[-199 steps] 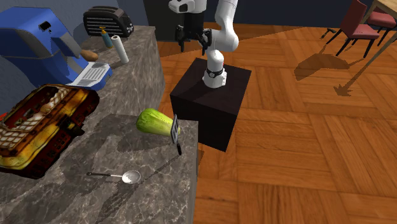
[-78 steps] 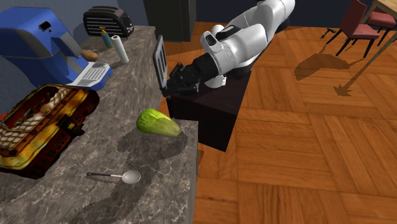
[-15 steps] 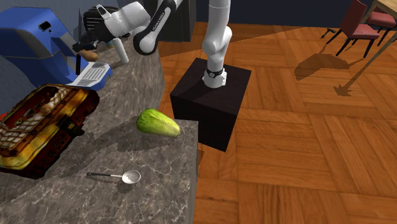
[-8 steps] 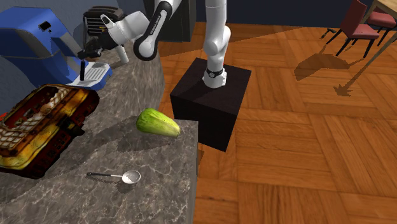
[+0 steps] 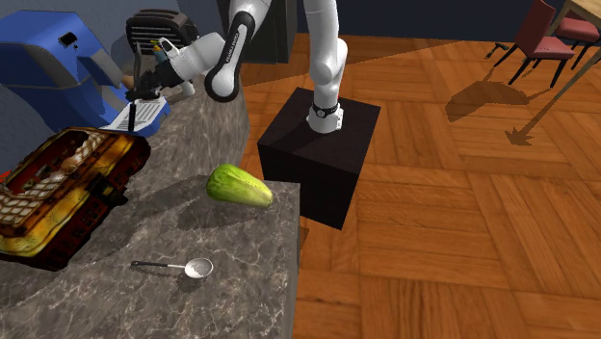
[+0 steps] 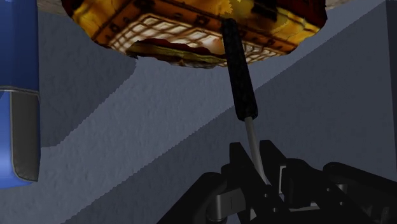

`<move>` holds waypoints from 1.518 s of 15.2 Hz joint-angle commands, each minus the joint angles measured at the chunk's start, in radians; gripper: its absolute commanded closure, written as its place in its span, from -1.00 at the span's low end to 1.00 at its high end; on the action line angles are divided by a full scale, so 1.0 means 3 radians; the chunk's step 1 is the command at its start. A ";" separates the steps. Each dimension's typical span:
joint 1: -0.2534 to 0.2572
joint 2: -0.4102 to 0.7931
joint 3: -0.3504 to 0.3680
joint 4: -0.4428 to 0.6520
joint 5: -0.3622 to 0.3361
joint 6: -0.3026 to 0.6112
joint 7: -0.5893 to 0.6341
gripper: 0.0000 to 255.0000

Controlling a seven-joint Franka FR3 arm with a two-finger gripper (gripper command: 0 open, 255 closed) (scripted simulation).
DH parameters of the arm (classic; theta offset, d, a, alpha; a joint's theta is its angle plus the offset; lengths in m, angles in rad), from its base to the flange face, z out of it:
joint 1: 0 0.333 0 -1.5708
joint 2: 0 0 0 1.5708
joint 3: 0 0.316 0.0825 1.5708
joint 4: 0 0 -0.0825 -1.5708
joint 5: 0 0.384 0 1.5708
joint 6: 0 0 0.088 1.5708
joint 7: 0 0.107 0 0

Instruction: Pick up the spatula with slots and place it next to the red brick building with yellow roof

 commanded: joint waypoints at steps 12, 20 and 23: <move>0.0289 0.0659 -0.0244 -0.0010 -0.0106 0.0566 -0.0285 1.00; 0.0435 0.1066 -0.0400 0.0038 -0.0243 0.0868 -0.0398 1.00; 0.0485 0.1217 -0.0459 0.0067 -0.0303 0.0970 -0.0432 1.00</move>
